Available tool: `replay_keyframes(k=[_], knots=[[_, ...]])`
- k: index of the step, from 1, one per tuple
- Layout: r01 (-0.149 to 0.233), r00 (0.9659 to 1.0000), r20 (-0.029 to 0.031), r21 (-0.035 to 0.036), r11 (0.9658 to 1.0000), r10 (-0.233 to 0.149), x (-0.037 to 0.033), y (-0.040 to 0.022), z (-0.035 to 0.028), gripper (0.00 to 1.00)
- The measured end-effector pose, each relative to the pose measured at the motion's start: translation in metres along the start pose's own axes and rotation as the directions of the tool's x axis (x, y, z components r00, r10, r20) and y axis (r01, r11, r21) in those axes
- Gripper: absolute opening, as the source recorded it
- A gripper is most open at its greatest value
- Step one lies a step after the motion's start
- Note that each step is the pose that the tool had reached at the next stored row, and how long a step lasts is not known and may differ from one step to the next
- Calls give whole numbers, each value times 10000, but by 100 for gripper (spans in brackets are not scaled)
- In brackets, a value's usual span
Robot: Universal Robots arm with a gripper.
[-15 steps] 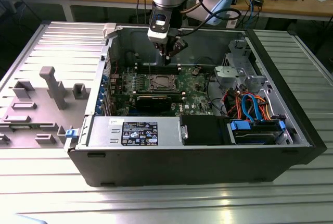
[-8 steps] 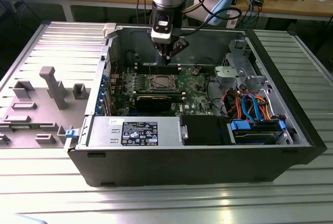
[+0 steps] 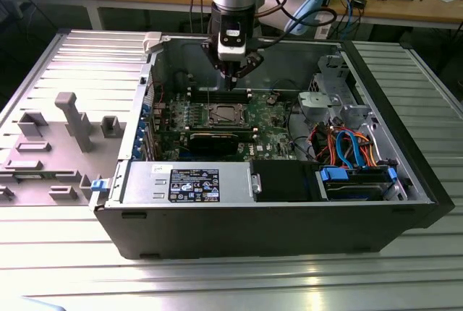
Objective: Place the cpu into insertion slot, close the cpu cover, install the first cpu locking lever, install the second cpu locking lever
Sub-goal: 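Install the first cpu locking lever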
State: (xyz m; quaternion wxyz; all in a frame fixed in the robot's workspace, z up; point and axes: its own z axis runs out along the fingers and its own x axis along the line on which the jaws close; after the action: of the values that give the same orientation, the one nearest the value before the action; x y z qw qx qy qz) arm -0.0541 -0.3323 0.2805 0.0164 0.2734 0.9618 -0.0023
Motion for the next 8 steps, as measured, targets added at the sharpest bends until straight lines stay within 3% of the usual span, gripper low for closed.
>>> replay_keyframes(k=[2,3,6,8], knots=[[457,9990,-4,-13,9990,-457,0,0,0,11],[831,9965,-5,-26,9965,-831,0,0,1,11],[1348,9909,-5,-43,9909,-1348,0,0,2,11],[1797,9837,-5,-59,9837,-1797,0,0,4,11]])
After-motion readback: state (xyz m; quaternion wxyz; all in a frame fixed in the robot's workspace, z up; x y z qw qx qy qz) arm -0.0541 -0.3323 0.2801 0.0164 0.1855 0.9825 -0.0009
